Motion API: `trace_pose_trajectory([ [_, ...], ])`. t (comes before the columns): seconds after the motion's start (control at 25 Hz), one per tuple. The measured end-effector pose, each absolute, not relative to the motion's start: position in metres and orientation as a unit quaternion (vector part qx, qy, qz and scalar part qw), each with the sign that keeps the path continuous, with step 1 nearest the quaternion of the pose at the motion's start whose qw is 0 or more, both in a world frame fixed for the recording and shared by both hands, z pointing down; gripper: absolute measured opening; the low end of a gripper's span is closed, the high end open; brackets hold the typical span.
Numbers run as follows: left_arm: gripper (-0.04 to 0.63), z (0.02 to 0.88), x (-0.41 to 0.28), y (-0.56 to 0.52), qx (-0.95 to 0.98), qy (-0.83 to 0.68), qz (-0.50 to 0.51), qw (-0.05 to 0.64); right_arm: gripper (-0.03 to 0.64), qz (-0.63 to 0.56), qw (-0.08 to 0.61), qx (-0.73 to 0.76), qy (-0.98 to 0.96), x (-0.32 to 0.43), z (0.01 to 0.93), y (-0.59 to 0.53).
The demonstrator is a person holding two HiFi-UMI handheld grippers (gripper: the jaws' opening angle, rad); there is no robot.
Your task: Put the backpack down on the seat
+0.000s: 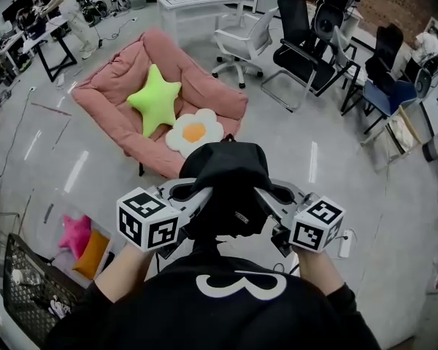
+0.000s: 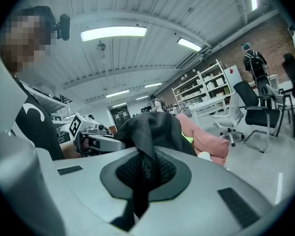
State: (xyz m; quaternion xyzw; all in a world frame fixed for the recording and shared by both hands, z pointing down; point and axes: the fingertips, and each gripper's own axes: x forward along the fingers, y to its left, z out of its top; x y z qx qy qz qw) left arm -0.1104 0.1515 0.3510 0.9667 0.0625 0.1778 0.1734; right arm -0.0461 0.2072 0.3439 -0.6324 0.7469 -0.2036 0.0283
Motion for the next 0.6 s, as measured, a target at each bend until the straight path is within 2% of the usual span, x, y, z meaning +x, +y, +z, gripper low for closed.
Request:
trace_pose_trajectory([
  [0.6,0.012,0.367,0.008,-0.025,0.957,0.072,0.18,0.217,0.014,-0.234,0.019,-0.643,0.729,0.076,0.355,0.028],
])
